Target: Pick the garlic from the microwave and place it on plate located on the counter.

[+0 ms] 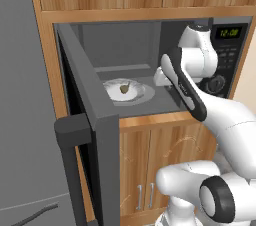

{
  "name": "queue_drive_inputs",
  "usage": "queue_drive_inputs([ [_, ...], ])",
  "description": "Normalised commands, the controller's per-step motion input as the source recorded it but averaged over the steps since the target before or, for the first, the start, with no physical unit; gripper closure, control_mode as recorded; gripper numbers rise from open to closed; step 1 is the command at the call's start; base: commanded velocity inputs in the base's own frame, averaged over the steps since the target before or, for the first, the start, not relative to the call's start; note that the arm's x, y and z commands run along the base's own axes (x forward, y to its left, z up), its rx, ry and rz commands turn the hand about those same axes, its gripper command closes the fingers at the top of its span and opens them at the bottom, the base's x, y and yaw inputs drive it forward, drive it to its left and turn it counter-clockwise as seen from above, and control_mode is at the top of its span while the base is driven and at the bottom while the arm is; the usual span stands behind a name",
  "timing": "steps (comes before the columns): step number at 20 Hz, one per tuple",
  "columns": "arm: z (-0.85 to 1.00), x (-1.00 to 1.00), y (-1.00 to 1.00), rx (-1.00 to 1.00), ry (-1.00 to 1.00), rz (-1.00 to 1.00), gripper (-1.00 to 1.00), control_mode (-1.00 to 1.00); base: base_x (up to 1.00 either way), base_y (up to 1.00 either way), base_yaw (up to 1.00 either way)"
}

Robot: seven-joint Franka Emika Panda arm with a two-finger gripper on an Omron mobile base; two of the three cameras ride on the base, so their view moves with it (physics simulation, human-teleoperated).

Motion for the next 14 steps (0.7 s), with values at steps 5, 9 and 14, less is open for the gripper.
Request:
queue_drive_inputs([
  [5, -0.02, -0.37, 0.38, -0.02, -0.07, 0.00, -1.00, -1.00, 0.00, 0.00, 0.00],
  [9, 0.00, -0.69, 1.00, -0.01, -0.38, 0.00, -1.00, -1.00, 0.00, 0.00, 0.00],
  [14, 0.00, 0.04, 0.94, 0.00, -0.32, -0.01, -1.00, -1.00, 0.00, 0.00, 0.00],
])
